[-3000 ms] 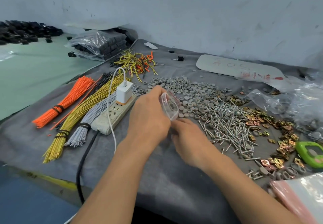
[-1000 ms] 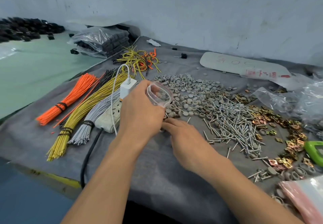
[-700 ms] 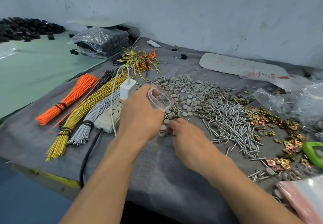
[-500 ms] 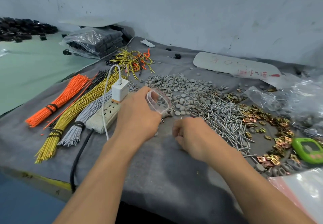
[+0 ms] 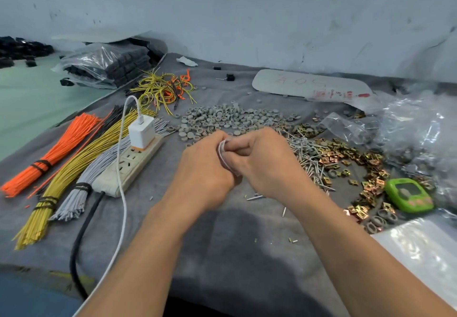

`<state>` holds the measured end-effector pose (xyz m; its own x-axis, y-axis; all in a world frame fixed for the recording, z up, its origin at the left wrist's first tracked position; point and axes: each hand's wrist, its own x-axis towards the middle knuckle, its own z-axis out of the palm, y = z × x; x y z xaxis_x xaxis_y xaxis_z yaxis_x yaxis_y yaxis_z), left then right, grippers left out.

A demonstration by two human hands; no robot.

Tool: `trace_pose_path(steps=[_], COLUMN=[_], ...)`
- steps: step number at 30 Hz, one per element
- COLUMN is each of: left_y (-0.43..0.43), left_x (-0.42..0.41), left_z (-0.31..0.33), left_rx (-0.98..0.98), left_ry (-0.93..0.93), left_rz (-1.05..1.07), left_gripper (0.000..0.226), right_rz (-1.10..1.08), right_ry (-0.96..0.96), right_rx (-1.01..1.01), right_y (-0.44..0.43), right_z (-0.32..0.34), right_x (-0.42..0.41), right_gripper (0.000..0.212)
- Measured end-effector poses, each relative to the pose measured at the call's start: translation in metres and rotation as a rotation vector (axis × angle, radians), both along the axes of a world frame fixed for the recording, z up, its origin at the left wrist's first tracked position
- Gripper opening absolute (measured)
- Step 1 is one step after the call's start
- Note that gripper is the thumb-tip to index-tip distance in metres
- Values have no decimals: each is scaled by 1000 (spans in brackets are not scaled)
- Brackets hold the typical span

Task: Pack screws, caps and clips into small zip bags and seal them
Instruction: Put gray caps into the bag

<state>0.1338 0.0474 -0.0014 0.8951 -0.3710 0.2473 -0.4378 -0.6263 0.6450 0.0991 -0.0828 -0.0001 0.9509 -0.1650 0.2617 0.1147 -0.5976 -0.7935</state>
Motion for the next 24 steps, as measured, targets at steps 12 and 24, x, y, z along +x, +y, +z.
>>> trace_pose_path(steps=[12, 24], left_y=[15, 34], left_x=[8, 19], left_z=[5, 1], left_rx=[-294, -180], left_ry=[-23, -45], left_rz=[218, 288], left_gripper=[22, 24], right_rz=[-324, -101], right_ry=[126, 365], right_rx=[-184, -696], right_y=[-52, -55], right_z=[-13, -58], right_x=[12, 43], right_gripper=[35, 56])
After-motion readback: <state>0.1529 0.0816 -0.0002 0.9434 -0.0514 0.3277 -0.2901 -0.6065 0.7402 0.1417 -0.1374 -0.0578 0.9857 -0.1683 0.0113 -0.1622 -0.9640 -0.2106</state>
